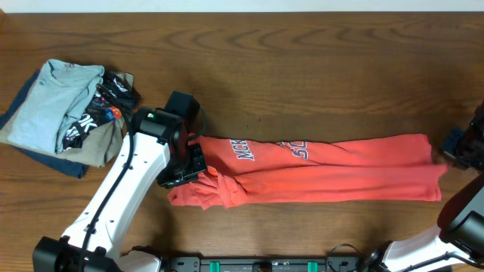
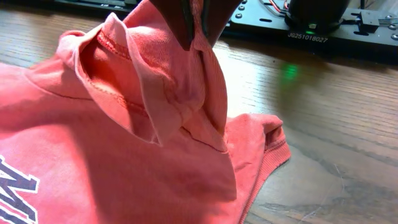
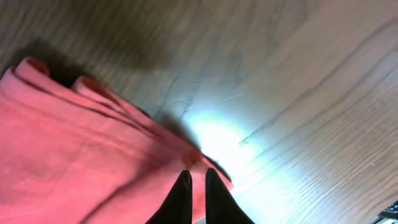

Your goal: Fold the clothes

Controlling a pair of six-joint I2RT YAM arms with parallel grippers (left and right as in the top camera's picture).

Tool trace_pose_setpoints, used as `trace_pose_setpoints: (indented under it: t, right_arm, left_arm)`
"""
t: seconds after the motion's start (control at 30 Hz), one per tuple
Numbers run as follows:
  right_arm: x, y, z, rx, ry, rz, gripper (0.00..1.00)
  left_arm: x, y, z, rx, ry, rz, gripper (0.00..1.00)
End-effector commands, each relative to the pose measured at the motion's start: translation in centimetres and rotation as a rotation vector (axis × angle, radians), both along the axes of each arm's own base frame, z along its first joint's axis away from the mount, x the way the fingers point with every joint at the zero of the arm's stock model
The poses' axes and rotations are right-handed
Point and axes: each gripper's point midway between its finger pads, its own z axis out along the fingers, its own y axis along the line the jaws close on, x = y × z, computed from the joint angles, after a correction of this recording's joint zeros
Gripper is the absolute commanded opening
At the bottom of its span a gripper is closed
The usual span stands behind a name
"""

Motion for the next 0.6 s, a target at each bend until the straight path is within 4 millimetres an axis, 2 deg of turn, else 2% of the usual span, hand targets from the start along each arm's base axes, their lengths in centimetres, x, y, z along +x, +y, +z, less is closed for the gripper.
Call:
trace_pose_setpoints:
  t: [0.0,0.07,0.13,0.33,0.57]
  right_arm:
    - [-0.1,-0.3,-0.3,-0.002,-0.006,-0.028,0.12]
    - [0.3,-0.2,-0.3,0.008,-0.025,-0.026,0.2]
    - [0.9,0.2,-0.4,0.032,-0.055,-0.02,0.21]
    - [1.8,2.4,-1.1,0.145,-0.109,0.032,0.17]
    - [0.9,4.2,-4.5,0.171,-0.096,0.051,0.13]
  left_arm:
    - [-0.1,0.4,-0.3,0.029,0.005,0.013,0.07]
    - [0.0,0.4,-0.3,0.028,0.002,0.013,0.06]
    - [0.1,0.4,-0.3,0.026,-0.003,0.013,0.06]
    - [1.1,0.1,-0.4,0.013,-0.042,0.014,0.06]
    - [3.3,-0.6,-0.7,-0.013,-0.135,0.015,0.06]
